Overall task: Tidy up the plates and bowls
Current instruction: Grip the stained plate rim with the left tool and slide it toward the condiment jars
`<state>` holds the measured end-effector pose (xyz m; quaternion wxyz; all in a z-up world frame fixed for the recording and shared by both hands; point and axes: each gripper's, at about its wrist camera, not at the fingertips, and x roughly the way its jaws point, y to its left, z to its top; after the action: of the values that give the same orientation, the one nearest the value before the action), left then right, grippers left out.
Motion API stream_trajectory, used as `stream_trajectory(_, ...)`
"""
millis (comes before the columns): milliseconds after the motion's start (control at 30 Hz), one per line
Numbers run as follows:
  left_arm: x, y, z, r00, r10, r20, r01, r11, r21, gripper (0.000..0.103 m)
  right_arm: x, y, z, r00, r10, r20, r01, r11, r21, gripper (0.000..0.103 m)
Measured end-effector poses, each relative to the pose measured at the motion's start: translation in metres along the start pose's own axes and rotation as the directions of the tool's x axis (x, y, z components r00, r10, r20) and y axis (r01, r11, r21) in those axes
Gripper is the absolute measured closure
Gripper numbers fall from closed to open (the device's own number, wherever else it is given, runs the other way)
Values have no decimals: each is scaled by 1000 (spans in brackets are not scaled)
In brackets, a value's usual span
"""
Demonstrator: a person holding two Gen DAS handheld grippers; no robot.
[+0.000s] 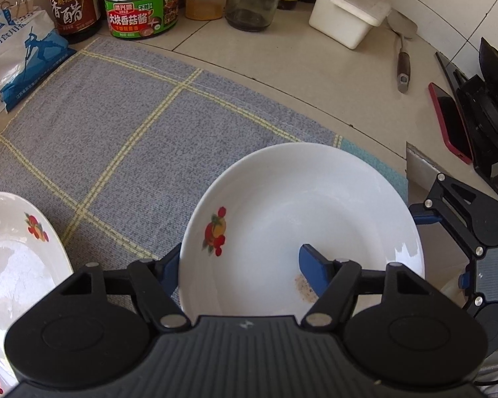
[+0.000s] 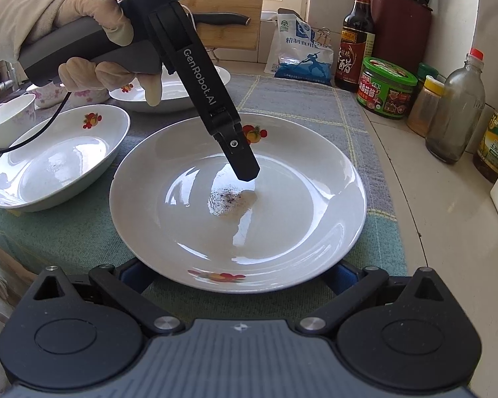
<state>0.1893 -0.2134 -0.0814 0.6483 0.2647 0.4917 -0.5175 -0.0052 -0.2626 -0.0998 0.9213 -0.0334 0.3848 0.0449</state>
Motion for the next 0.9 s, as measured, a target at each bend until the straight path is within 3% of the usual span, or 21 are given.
stream_trajectory(367, -9, 5, 8, 999, 2, 33, -2, 1000, -8, 32, 0, -8, 11, 1000, -10, -5, 10, 1000, -17, 0)
stream_trajectory(900, 0, 32, 55, 996, 16, 91, -16, 1000, 3, 32, 24, -45, 42, 998, -57, 8, 58, 998, -31, 0)
